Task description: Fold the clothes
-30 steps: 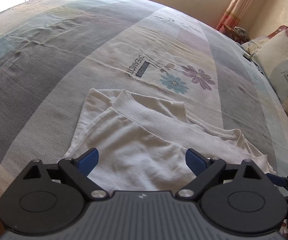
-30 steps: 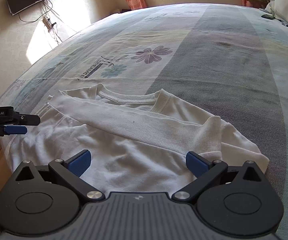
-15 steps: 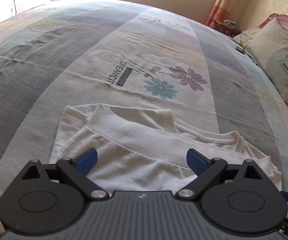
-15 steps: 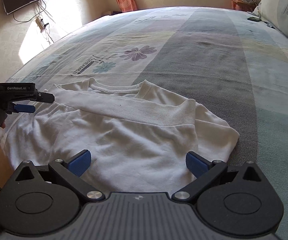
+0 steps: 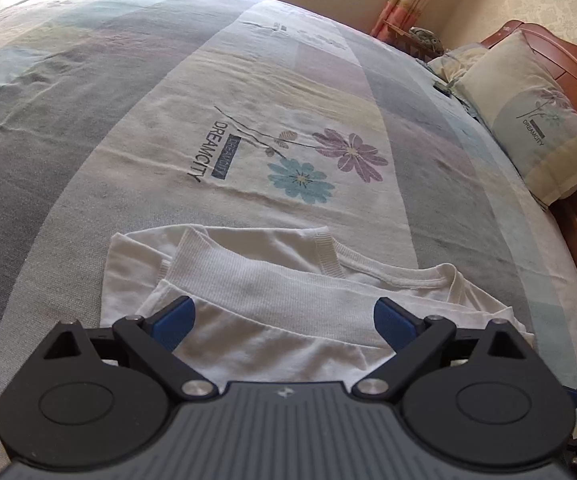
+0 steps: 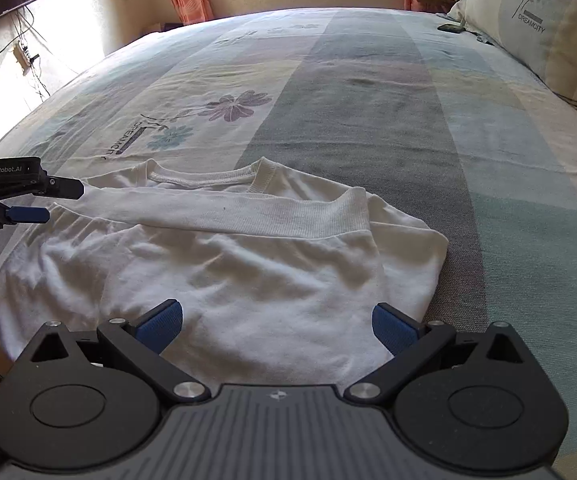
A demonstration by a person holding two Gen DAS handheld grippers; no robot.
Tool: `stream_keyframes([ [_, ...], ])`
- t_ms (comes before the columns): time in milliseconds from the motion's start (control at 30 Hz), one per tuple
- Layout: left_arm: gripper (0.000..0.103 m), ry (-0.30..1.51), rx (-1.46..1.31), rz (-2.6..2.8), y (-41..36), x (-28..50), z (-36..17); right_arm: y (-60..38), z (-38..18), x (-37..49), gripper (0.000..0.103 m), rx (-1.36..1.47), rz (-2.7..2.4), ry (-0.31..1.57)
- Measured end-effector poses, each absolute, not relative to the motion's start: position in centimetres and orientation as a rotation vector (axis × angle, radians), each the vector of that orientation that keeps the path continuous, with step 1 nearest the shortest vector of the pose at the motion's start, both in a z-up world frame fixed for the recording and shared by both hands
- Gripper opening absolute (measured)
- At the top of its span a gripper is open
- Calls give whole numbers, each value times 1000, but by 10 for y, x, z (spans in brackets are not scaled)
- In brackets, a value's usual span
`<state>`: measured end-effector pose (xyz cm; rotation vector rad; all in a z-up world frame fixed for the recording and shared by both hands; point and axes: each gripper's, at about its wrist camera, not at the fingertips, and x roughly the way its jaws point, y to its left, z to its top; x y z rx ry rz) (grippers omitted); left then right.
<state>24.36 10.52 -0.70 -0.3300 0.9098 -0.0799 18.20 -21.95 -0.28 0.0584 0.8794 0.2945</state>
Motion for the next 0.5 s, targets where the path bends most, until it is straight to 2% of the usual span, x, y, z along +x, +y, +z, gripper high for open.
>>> stream_keyframes([
  [200,96,944,-216,-183,130,236,-4,-137,7,187,103,64,415,859],
  [433,96,909,-307,-198,172,213,-8,-56,-3,198,103,-36,518,832],
  [500,96,904,-330,-213,179,207,-9,-46,-23,207,103,-31,506,902],
])
